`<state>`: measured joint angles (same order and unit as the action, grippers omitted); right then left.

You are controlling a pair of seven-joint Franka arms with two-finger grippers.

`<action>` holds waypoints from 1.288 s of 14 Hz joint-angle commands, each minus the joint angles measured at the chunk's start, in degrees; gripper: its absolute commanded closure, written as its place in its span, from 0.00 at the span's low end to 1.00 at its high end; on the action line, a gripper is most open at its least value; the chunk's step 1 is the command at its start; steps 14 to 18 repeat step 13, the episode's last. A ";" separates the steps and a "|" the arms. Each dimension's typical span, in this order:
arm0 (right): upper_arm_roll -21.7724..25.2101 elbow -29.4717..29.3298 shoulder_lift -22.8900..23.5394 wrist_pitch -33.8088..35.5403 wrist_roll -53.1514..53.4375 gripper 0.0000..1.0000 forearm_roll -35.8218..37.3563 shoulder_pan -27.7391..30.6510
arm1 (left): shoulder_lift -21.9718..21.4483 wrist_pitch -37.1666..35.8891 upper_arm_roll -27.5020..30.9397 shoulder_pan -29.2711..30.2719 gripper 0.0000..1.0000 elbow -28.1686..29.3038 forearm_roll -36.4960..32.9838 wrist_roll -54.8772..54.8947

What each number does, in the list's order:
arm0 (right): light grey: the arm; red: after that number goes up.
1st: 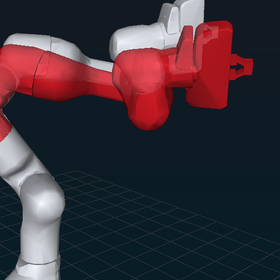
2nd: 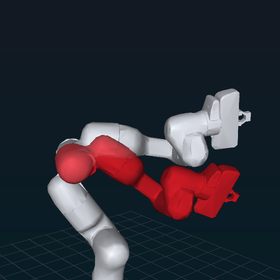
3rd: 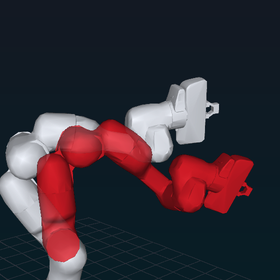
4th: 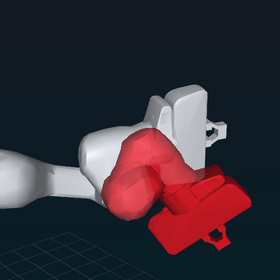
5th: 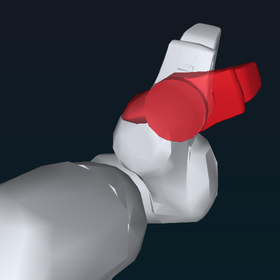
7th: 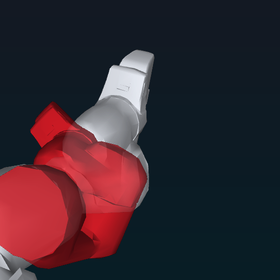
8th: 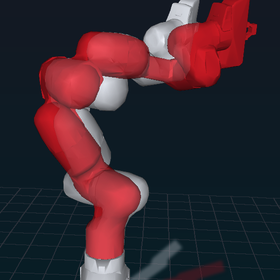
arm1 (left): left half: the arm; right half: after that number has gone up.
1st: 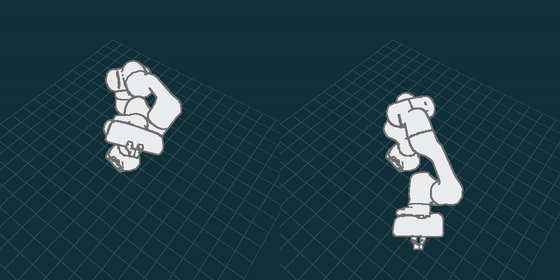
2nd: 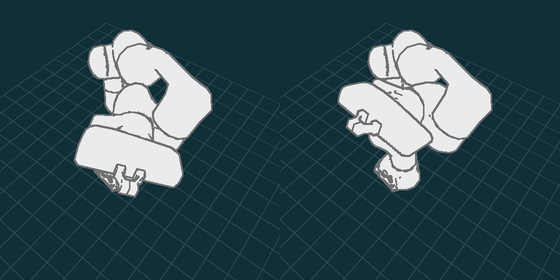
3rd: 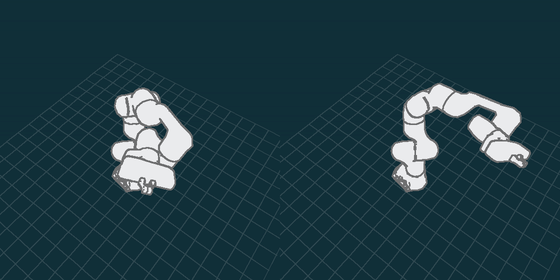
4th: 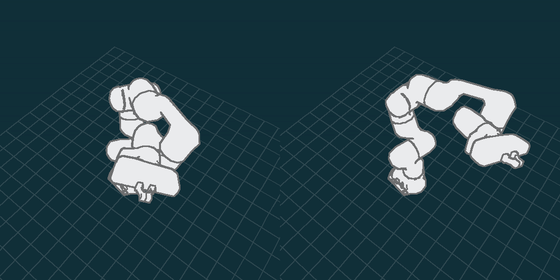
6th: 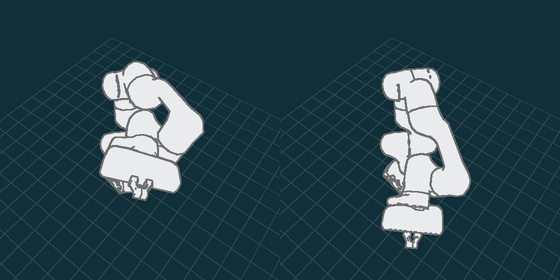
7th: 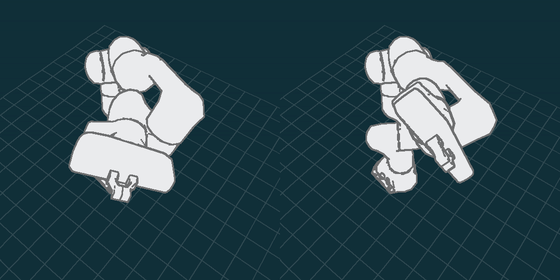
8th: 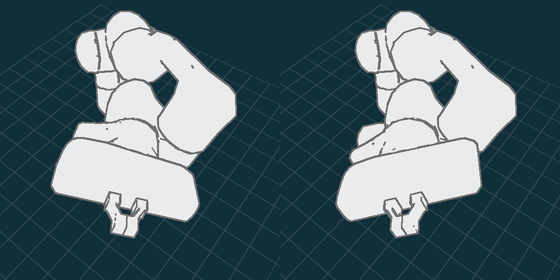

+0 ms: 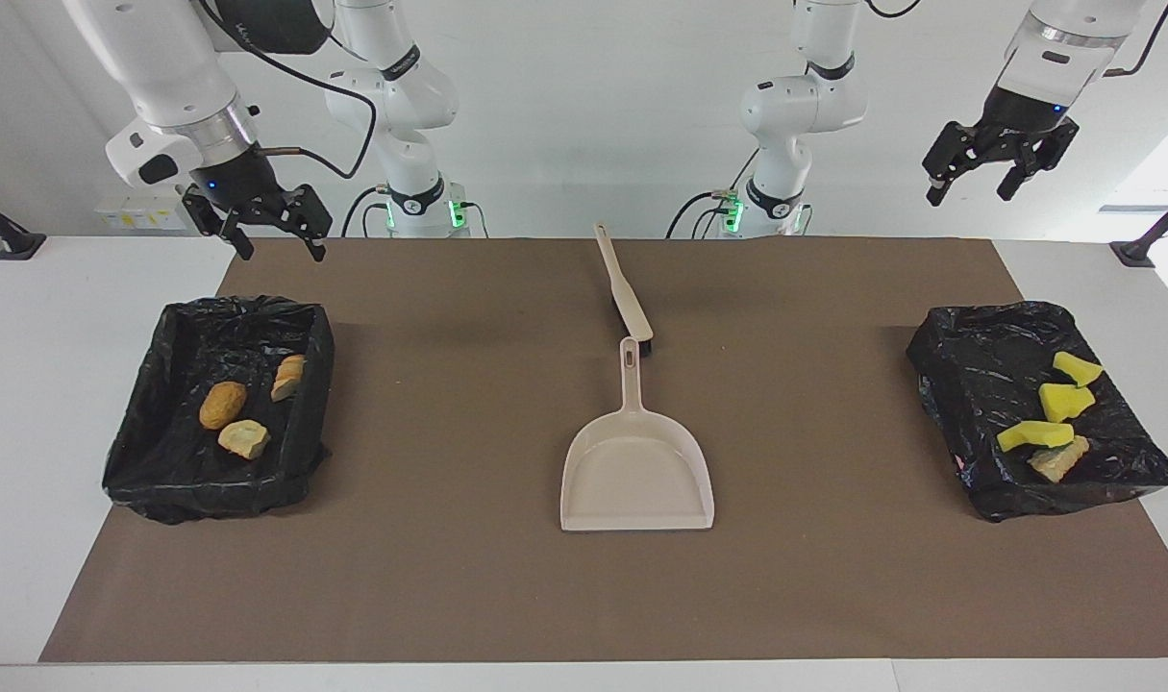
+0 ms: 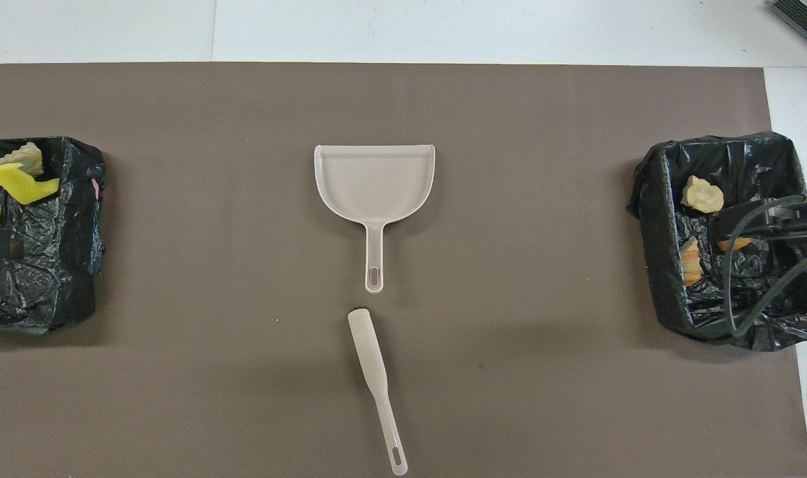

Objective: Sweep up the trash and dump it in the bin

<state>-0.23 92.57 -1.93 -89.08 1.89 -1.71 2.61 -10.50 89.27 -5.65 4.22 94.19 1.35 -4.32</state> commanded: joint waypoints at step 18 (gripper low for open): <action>-0.47 -1.25 0.52 -0.30 1.54 0.00 -0.04 -0.07 | 3.38 -1.03 -0.23 -0.97 0.00 -1.47 0.76 -1.04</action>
